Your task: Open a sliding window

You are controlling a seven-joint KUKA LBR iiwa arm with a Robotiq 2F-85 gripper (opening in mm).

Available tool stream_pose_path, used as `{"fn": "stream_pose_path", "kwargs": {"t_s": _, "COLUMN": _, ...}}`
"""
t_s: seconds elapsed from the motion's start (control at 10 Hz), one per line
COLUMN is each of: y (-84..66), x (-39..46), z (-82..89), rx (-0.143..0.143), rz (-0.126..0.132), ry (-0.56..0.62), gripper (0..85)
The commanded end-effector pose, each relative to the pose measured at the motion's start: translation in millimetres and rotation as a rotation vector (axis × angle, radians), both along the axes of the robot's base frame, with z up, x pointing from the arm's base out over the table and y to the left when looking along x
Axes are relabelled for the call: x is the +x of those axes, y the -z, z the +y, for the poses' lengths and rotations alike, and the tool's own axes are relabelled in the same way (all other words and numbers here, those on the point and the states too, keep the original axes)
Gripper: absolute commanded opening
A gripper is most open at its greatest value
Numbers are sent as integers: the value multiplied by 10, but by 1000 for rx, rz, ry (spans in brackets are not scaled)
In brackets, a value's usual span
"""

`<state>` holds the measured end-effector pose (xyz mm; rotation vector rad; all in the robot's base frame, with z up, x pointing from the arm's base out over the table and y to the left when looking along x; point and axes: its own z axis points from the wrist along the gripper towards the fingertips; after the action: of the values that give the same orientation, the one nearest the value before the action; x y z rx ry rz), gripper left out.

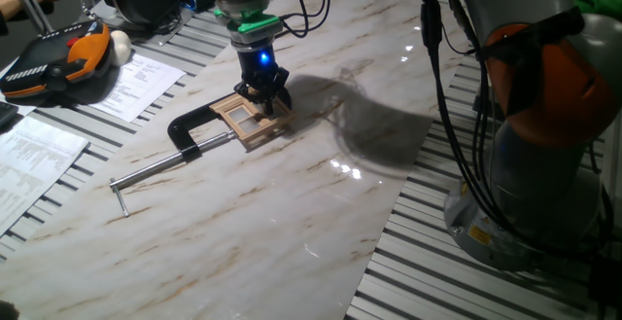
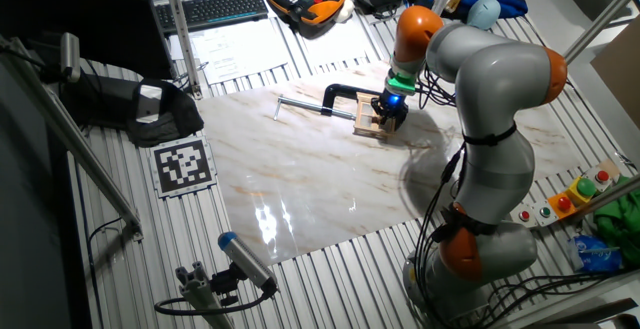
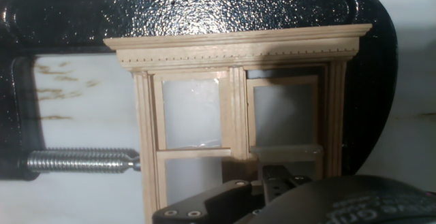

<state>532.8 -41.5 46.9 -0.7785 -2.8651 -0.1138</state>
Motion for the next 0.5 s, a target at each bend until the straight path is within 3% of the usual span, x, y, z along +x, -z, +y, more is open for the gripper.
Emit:
{"fn": "stream_pose_path", "kwargs": {"t_s": 0.0, "y": 1, "x": 5, "z": 0, "rx": 0, "rz": -2, "ry": 0, "gripper": 0}}
{"fn": "stream_pose_path", "kwargs": {"t_s": 0.4, "y": -26, "x": 40, "z": 3, "rx": -14, "rz": -10, "ry": -5, "gripper": 0}}
